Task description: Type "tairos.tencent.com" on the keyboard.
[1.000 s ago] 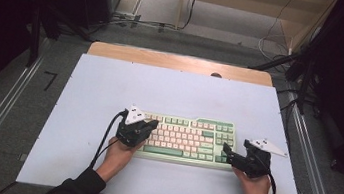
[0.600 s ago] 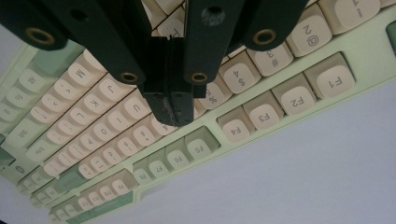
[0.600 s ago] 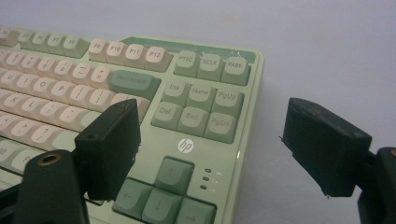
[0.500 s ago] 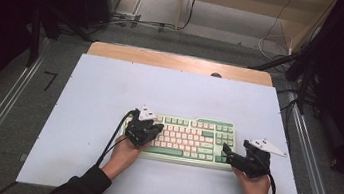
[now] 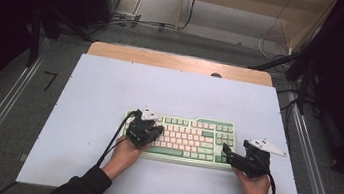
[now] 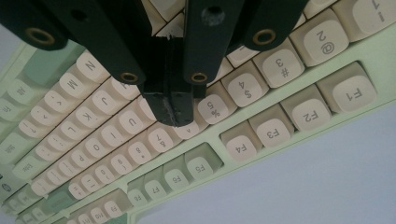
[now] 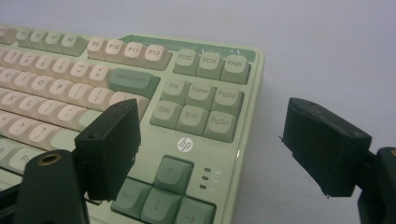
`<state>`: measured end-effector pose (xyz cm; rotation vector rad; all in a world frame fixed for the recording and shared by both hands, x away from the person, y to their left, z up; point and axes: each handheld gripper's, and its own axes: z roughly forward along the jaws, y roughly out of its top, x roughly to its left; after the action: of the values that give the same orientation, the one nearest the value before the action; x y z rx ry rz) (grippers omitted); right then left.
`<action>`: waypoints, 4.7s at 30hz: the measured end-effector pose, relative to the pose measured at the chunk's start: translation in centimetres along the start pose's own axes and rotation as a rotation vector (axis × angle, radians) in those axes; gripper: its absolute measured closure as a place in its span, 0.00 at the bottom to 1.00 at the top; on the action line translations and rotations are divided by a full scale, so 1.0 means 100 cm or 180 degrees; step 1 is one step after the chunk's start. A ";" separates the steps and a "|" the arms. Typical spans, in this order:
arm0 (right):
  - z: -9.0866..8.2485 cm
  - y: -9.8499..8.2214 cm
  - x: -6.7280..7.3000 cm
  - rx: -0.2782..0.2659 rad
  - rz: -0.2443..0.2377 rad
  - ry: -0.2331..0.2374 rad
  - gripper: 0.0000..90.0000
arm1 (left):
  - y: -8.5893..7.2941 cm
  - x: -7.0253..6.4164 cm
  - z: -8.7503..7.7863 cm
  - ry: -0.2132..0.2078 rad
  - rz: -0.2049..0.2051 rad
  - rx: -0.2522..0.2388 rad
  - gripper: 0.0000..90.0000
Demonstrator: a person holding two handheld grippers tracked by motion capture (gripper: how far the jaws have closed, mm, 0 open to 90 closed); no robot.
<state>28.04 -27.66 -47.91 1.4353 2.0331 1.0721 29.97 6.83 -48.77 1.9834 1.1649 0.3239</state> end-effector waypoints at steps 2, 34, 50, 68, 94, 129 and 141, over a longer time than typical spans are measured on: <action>0.000 0.000 0.000 0.0005 0.0010 -0.0002 0.19 | 0.000 0.001 -0.001 -0.0014 -0.0013 -0.0004 1.00; -0.001 -0.001 -0.001 -0.0006 -0.0006 -0.0003 0.19 | -0.008 0.027 -0.055 0.0239 -0.0298 -0.0517 0.23; -0.001 -0.001 0.000 -0.0003 -0.0025 -0.0008 0.19 | -0.030 0.036 -0.067 0.0194 -0.0342 -0.0597 0.86; 0.000 -0.001 0.001 0.0004 -0.0028 -0.0012 0.19 | -0.036 0.034 -0.052 0.0215 -0.0281 -0.0216 1.00; 0.000 0.004 0.011 -0.0075 -0.0062 0.0107 0.34 | -0.034 0.035 -0.063 0.0259 -0.0432 -0.0629 0.33; 0.068 0.040 0.122 0.0270 -0.0566 0.0770 0.97 | -0.035 0.035 -0.058 0.0316 -0.0366 -0.0565 0.35; 0.076 0.038 0.126 0.0429 -0.0576 0.0745 0.97 | -0.035 0.034 -0.057 0.0317 -0.0362 -0.0553 0.35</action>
<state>31.06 -12.73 -48.46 1.2051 2.3899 1.0866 26.43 13.47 -48.22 1.7600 1.2627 0.4538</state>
